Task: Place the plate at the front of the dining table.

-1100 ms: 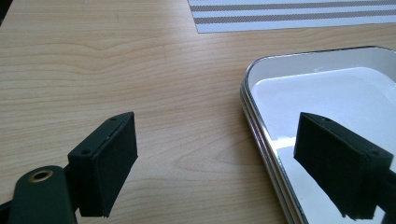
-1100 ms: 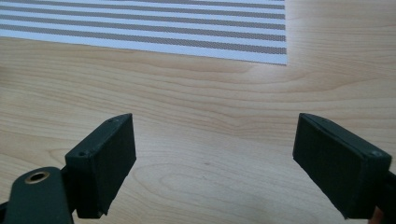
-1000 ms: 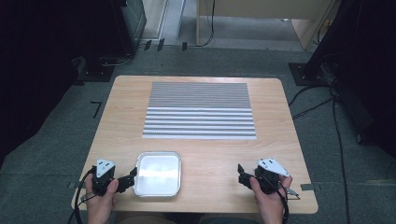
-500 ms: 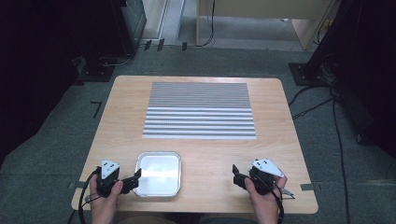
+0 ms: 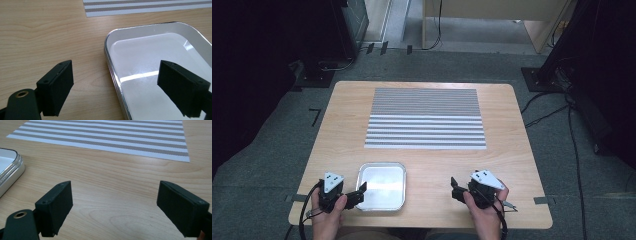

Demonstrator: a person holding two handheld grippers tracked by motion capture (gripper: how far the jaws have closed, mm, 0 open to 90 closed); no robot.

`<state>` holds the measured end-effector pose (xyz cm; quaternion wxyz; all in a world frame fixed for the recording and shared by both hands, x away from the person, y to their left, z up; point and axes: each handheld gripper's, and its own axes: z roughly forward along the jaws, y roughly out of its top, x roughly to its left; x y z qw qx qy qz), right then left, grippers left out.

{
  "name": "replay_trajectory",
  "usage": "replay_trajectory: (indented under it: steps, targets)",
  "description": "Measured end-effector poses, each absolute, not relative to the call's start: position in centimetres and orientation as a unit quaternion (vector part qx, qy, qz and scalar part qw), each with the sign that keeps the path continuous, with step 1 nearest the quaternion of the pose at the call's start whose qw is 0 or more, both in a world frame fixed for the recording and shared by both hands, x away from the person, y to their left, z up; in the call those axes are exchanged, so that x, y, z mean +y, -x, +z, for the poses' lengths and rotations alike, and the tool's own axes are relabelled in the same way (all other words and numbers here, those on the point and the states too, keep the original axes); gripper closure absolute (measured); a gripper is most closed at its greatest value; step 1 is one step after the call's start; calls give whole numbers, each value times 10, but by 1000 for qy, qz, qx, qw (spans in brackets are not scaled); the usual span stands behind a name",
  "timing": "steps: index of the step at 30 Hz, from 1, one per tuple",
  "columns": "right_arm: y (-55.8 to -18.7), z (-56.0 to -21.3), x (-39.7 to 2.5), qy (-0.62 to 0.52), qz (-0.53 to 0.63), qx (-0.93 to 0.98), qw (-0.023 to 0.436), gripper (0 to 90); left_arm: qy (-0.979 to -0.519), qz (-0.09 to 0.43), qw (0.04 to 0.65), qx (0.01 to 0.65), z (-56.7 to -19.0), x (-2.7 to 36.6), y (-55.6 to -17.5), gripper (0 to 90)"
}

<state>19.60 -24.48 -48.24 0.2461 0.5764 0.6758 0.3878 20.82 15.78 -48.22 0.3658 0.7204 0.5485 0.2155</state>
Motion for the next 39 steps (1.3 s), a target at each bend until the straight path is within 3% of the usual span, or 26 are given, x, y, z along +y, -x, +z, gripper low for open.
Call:
replay_trajectory:
  steps: [18, 21, 30, 33, 39]
  targets:
    - [-199, -481, -205, -561, 397, 684, 241, 153, -731, 211, 357, 542, -483, 146, -205, 134]
    - [-200, -482, -195, -575, 397, 672, 245, 212, -732, 211, 355, 542, -483, 145, -205, 135]
    - [-199, -486, -172, -571, 386, 679, 254, 278, -732, 207, 355, 543, -484, 146, -206, 136]
    - [-198, -486, -166, -566, 395, 678, 254, 356, -732, 210, 351, 544, -484, 145, -206, 152]
    - [-196, -486, -155, -560, 423, 670, 240, 503, -722, 214, 352, 556, -486, 146, -205, 307]
